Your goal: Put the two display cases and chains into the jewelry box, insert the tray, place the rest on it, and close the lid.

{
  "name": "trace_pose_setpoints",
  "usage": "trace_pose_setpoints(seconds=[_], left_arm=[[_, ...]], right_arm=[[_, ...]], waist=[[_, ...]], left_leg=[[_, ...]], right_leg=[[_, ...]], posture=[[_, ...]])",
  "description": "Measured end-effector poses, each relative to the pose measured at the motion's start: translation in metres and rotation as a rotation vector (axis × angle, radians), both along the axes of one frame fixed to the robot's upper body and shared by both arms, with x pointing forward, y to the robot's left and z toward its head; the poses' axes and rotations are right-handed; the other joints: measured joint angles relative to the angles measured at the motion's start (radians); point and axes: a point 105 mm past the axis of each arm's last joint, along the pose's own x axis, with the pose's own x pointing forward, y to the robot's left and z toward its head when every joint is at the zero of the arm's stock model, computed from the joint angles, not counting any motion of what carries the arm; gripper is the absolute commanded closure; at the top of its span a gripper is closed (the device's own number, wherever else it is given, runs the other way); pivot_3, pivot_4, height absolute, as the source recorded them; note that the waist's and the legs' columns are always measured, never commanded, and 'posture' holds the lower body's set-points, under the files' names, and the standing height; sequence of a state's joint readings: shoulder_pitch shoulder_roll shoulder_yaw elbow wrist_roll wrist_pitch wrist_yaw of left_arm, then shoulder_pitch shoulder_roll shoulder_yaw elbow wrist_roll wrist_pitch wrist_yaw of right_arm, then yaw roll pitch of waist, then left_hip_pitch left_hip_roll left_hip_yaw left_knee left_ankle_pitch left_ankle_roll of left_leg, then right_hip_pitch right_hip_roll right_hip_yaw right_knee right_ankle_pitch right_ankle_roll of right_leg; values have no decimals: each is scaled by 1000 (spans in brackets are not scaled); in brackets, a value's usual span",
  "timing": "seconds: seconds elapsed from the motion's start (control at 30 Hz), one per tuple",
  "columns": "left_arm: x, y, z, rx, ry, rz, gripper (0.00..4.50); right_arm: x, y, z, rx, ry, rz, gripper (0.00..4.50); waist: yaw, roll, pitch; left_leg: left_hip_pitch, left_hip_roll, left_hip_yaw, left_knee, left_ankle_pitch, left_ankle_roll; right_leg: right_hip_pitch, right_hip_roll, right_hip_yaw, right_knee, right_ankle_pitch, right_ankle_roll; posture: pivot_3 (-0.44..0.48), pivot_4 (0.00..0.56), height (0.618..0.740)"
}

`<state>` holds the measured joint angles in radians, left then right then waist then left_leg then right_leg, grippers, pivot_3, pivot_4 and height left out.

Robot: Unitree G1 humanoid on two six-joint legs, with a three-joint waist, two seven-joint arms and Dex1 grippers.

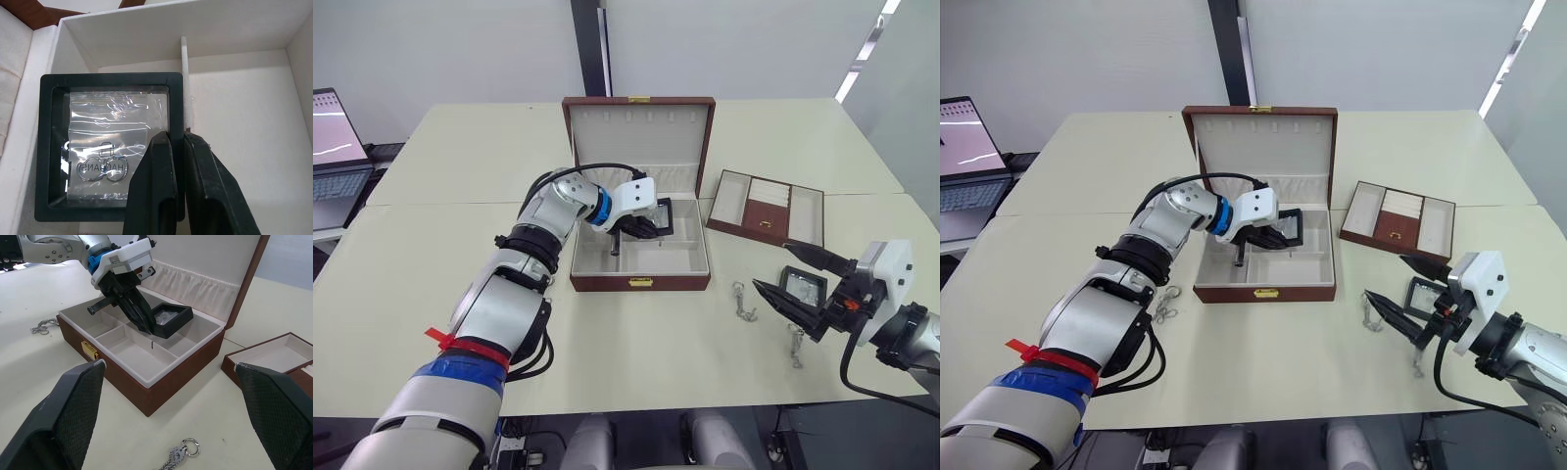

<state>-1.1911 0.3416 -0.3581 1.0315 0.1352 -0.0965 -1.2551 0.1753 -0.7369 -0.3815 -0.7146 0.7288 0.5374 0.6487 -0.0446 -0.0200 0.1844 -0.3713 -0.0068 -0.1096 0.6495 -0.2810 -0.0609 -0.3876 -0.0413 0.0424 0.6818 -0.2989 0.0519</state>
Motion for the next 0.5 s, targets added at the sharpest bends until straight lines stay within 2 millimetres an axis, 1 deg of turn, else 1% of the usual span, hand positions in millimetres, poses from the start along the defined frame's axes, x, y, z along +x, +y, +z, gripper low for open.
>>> trace_pose_setpoints(seconds=[0.17, 0.23, 0.27, 0.5], left_arm=[[0, -2, 0, -1, 1, -4, 4469], [0, -3, 0, -6, 2, -4, 3860], [0, -3, 1, -12, 2, -3, 3650], [0, -4, 2, -25, 3, -3, 1471]], right_arm=[[0, 0, 0, 0, 0, -1, 0], [0, 0, 0, 0, 0, -1, 0], [0, 0, 0, 1, 1, -1, 0], [0, 0, 0, 0, 1, 0, 0]], waist=[[0, 0, 0], [0, 0, 0], [0, 0, 0], [0, 0, 0]], left_leg=[[0, 0, 0, 0, 0, 0], [0, 0, 0, 0, 0, 0], [0, 0, 0, 0, 0, 0], [0, 0, 0, 0, 0, 0]], right_leg=[[0, 0, 0, 0, 0, 0], [0, 0, 0, 0, 0, 0], [0, 0, 0, 0, 0, 0], [0, 0, 0, 0, 0, 0]], posture=[[0, 150, 740], [0, 150, 740], [0, 150, 740], [0, 150, 740]])
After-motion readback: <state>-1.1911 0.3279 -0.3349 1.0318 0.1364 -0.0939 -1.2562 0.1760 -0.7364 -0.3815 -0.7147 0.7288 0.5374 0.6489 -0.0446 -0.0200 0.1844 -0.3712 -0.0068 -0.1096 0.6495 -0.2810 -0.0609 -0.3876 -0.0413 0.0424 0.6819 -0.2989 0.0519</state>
